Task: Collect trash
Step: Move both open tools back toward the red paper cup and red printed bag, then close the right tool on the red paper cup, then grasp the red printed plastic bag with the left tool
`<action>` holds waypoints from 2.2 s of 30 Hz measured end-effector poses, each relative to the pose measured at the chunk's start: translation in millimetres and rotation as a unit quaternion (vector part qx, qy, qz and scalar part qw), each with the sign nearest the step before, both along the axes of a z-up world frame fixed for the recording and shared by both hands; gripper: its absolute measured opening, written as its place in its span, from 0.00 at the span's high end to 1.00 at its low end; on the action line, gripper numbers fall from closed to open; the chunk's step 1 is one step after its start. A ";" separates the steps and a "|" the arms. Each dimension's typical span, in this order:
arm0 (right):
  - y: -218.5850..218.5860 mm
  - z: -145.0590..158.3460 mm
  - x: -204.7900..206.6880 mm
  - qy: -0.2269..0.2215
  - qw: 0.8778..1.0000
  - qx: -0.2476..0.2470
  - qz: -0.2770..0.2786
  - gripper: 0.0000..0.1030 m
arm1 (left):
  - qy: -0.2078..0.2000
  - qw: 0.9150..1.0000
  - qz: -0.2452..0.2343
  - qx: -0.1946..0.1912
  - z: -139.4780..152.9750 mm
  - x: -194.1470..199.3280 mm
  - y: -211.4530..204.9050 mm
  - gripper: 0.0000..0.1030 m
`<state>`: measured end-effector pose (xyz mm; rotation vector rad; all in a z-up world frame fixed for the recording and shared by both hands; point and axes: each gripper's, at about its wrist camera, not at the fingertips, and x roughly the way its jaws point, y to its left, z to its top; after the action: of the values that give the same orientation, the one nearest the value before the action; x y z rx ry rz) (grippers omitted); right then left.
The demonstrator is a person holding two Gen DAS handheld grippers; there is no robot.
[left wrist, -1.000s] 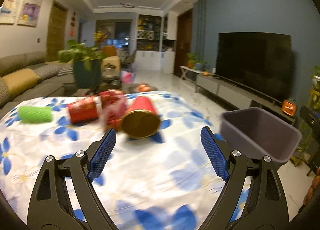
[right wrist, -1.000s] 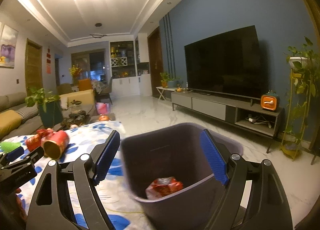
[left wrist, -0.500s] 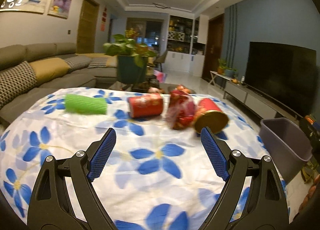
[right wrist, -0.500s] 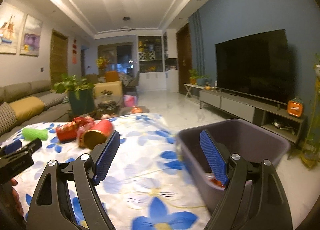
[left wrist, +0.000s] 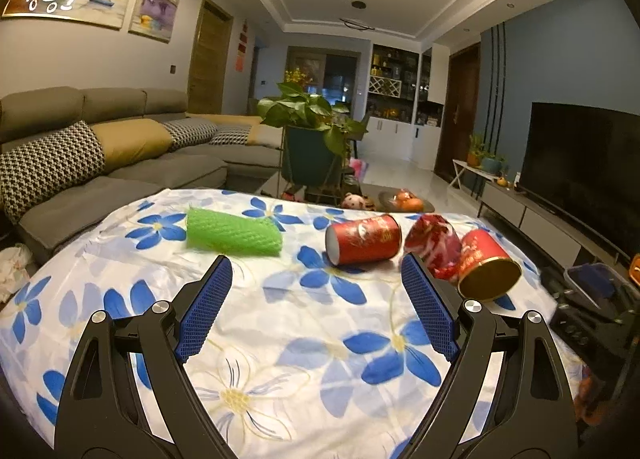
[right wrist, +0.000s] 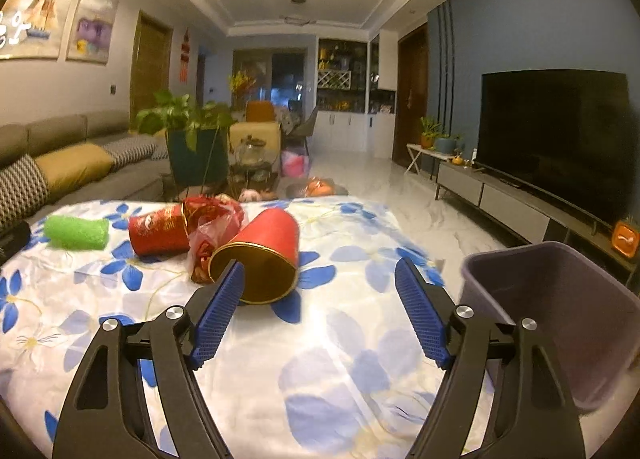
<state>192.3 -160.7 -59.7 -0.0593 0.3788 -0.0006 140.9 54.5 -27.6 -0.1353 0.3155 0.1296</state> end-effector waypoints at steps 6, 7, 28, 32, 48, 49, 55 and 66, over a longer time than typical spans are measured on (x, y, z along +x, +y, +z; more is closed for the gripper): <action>14.9 -6.3 30.7 0.041 0.998 -0.039 0.004 0.39 | -0.005 1.000 0.000 -0.001 4.8 9.1 3.5 0.18; 16.1 -7.2 35.0 0.047 0.998 -0.043 0.004 0.43 | -0.005 1.000 -0.002 -0.001 5.1 10.3 3.5 0.18; 11.3 -9.1 44.1 0.060 0.998 -0.035 0.008 0.95 | 0.016 0.998 -0.058 -0.012 3.8 48.7 -12.4 0.18; -2.1 -2.0 30.6 0.037 0.999 -0.022 -0.005 0.95 | 0.012 0.997 -0.080 0.003 3.7 60.4 -28.6 0.18; -55.8 9.6 -11.2 -0.003 0.999 0.033 -0.041 0.95 | 0.023 0.988 -0.154 0.022 -7.5 147.8 -84.7 0.25; -57.0 9.2 -11.9 -0.004 0.999 0.034 -0.041 0.95 | 0.028 0.987 -0.154 0.026 -9.1 152.4 -86.4 0.28; -61.0 6.9 -14.3 -0.003 0.998 0.039 -0.039 0.95 | 0.056 0.982 -0.177 0.041 -19.3 169.1 -100.1 0.54; -65.4 7.8 -20.7 -0.007 0.998 0.043 -0.040 0.95 | 0.056 0.978 -0.200 0.034 -23.5 157.6 -107.0 0.81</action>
<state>171.6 -226.1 -51.8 0.0408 0.3670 -0.0634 298.4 -52.5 -51.1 0.0057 0.4440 -0.2516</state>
